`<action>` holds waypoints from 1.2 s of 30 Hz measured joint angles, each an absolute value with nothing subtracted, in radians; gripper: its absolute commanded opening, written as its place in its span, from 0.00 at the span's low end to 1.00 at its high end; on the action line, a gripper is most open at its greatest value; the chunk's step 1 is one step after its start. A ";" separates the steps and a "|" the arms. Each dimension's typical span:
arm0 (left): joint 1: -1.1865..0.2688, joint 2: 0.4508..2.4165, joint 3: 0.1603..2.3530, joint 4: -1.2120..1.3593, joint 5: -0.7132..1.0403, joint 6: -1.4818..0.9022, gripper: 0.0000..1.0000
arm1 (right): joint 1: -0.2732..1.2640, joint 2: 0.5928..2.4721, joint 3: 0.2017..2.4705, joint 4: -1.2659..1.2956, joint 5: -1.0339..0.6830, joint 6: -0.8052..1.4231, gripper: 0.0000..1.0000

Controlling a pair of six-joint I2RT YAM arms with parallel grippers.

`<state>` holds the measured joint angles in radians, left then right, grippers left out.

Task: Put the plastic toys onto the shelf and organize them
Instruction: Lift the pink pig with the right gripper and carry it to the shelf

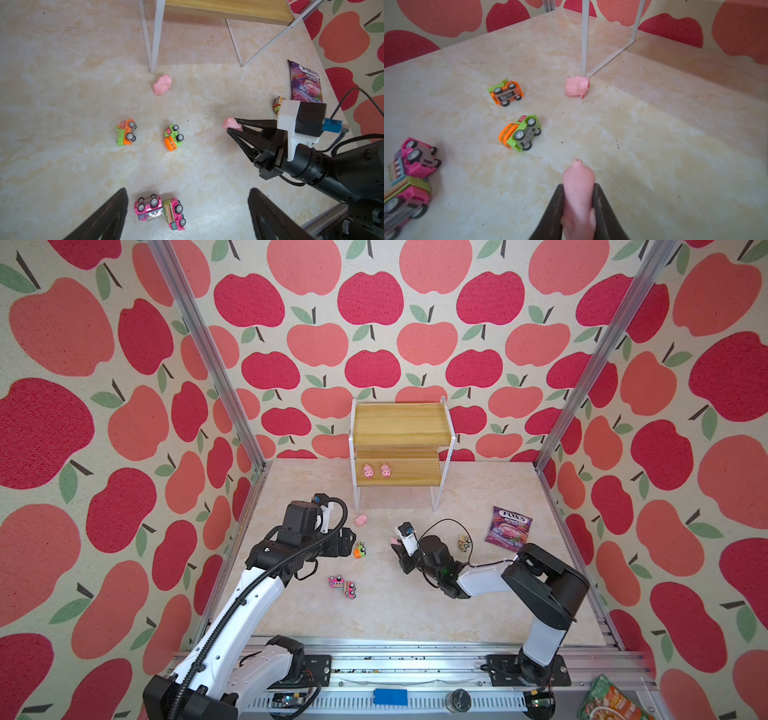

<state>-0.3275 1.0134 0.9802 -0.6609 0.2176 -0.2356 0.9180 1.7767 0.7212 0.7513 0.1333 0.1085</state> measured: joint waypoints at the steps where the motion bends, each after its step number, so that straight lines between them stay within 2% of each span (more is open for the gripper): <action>1: -0.327 1.013 0.980 -0.661 0.218 -0.236 0.93 | 0.918 1.761 0.740 0.725 0.144 0.109 0.25; 10: -0.322 1.013 0.980 -0.661 0.218 -0.236 0.93 | 0.905 1.709 0.980 0.499 0.281 0.114 0.26; 19: -0.321 1.013 0.980 -0.661 0.225 -0.236 0.93 | 0.852 1.821 1.211 0.372 0.414 0.172 0.27; 36: -0.320 1.011 0.980 -0.661 0.227 -0.236 0.93 | 0.790 1.953 1.393 0.321 0.486 0.253 0.27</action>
<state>-0.3199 1.0111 0.9802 -0.6609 0.2268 -0.2359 0.7902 1.9533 1.3930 0.3206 0.4858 0.2531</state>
